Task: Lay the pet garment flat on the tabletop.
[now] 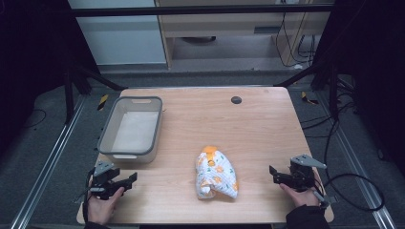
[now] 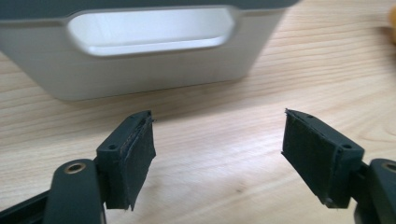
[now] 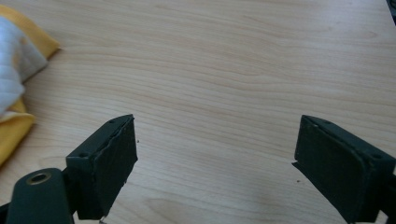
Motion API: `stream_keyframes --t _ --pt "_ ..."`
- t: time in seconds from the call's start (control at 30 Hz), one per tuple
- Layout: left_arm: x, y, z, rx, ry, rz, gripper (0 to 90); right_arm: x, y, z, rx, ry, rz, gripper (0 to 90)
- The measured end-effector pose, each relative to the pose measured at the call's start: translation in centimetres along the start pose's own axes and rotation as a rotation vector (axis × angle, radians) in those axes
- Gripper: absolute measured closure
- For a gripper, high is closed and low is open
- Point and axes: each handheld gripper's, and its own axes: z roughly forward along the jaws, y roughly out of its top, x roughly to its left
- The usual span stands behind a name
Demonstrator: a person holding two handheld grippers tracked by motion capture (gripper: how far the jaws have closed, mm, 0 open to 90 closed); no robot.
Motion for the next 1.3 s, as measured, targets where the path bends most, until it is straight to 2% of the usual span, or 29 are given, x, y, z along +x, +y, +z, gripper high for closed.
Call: stream_keyframes --t 0.1,0.17,0.2,0.33,0.37,0.53,0.67,0.7,0.87,0.9,0.93,0.97,1.1,1.13,1.23,1.3 --pt "-0.9 0.3 -0.1 -0.015 -0.023 0.015 26.5 0.6 0.2 -0.4 -0.012 0.027 -0.004 14.1" --pt "-1.9 0.6 -0.2 -0.027 -0.062 0.022 26.5 0.7 0.4 -0.5 -0.017 0.036 -0.009 14.1" --pt "-2.2 0.7 -0.3 -0.035 -0.068 0.027 26.9 0.8 0.5 -0.6 -0.019 0.044 -0.009 14.5" --pt "-2.8 1.3 -0.5 -0.045 -0.100 0.035 27.1 0.9 1.0 -0.8 -0.034 0.058 -0.016 14.6" --pt "-3.1 1.8 -0.8 -0.061 -0.113 0.039 27.2 1.0 1.6 -1.0 -0.044 0.072 -0.008 14.6" --pt "-3.7 3.3 -1.4 -0.094 -0.133 0.057 27.4 1.2 3.1 -1.7 -0.070 0.079 -0.014 15.0" --pt "-4.4 5.7 -1.6 -0.136 -0.141 0.074 27.4 1.1 4.9 -1.6 -0.100 0.077 0.000 16.3" --pt "-4.4 5.7 -1.6 -0.136 -0.141 0.074 27.4 1.2 5.3 -1.5 -0.101 0.081 0.003 16.6" --pt "-5.7 8.1 -0.8 -0.158 -0.135 0.110 27.2 1.9 6.6 -1.0 -0.108 0.094 -0.014 17.1" --pt "-5.9 8.4 -0.6 -0.167 -0.133 0.114 27.1 2.5 7.2 -0.6 -0.110 0.100 -0.029 17.7" --pt "-6.2 8.6 -0.4 -0.175 -0.133 0.115 27.1 2.5 7.2 -0.6 -0.110 0.100 -0.029 17.7" --pt "-6.7 9.1 0.1 -0.183 -0.146 0.113 27.1 3.0 7.6 -0.3 -0.111 0.110 -0.041 18.1" --pt "-7.6 9.4 1.3 -0.176 -0.162 0.112 27.1 3.8 8.1 0.3 -0.116 0.132 -0.053 18.6" --pt "-7.9 9.5 1.6 -0.172 -0.165 0.113 27.1 4.4 8.2 0.8 -0.116 0.153 -0.058 18.9" --pt "-9.0 9.4 3.2 -0.148 -0.178 0.130 27.1 5.1 8.1 1.6 -0.115 0.180 -0.061 19.5" --pt "-9.3 9.4 3.5 -0.143 -0.177 0.139 26.9 5.4 8.0 1.8 -0.103 0.184 -0.069 19.4"
